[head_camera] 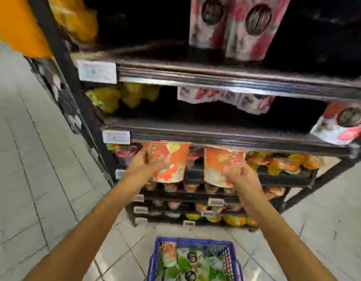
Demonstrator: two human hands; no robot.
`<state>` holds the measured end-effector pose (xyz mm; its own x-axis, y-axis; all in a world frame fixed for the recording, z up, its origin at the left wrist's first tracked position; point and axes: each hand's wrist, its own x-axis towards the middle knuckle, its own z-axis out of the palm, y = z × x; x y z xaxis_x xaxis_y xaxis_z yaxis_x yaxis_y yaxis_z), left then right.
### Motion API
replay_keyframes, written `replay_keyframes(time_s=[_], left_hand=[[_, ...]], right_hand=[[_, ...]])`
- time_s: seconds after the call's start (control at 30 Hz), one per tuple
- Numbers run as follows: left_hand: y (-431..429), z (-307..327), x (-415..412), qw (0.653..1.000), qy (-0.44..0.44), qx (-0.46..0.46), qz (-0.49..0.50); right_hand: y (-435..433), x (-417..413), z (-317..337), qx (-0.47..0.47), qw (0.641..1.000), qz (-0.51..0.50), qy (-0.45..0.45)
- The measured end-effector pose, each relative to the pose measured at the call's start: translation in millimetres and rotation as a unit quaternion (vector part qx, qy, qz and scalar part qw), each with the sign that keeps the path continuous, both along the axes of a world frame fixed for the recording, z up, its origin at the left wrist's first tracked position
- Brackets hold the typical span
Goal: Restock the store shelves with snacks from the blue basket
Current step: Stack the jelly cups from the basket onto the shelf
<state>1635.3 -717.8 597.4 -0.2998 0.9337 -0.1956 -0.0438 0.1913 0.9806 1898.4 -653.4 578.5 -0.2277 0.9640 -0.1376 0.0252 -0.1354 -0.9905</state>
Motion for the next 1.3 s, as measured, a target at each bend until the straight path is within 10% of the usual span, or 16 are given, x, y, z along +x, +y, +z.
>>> replay_keyframes(time_s=[0.53, 1.07, 1.3], left_hand=[[5, 373, -35, 0.925, 0.131, 0.357, -0.007], [111, 566, -31, 0.85, 0.237, 0.47, 0.013], [148, 595, -44, 0.848, 0.283, 0.448, 0.013]], right_hand=[[31, 8, 390, 0.339, 0.923, 0.013, 0.179], [101, -54, 721, 0.56, 0.774, -0.206, 0.212], [136, -69, 791, 0.527, 0.791, -0.294, 0.099]])
